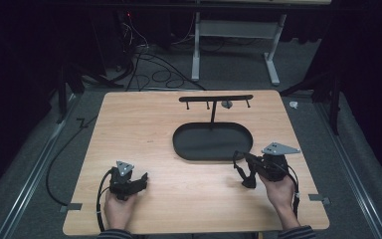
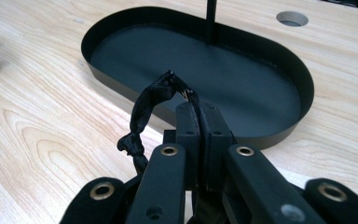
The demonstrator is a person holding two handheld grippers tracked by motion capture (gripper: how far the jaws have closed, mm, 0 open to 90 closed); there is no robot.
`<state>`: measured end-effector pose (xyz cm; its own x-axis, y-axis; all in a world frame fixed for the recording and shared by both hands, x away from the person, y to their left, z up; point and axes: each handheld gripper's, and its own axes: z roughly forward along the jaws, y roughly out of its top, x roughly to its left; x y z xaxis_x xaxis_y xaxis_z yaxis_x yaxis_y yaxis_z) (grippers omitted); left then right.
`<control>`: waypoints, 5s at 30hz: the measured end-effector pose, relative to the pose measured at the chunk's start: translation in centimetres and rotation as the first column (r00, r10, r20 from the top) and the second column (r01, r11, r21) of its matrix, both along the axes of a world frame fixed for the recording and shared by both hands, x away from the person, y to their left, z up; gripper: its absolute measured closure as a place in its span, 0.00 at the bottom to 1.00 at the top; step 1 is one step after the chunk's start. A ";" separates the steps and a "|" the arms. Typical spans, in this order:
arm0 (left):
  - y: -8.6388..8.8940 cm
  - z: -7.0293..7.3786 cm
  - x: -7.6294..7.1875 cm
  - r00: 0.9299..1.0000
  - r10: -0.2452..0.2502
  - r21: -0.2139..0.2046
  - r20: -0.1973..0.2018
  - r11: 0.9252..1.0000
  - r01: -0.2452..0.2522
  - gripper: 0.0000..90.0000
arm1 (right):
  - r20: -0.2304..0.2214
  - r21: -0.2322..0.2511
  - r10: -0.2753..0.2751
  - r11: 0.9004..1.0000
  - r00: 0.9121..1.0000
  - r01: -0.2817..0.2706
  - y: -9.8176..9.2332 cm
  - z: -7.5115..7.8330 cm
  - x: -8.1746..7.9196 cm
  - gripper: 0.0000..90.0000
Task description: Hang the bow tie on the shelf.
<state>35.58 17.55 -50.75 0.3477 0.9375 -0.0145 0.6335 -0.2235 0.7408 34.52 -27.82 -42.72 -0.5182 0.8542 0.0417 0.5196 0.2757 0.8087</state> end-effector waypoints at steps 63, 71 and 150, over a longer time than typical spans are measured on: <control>0.0 0.0 0.0 1.000 -0.001 0.000 0.000 1.000 0.001 0.30 | 0.093 0.028 -0.037 0.999 0.995 0.034 1.4 5.4 5.7 0.99; 0.0 0.0 0.0 1.000 -0.001 -0.001 0.000 1.000 0.001 0.30 | 0.099 0.035 -0.036 0.999 0.994 0.032 1.9 6.0 6.6 0.99; 0.0 0.0 0.0 1.000 -0.006 0.001 -0.003 1.000 0.006 0.30 | 0.050 -0.005 -0.145 0.989 0.988 0.145 3.3 5.5 13.1 0.92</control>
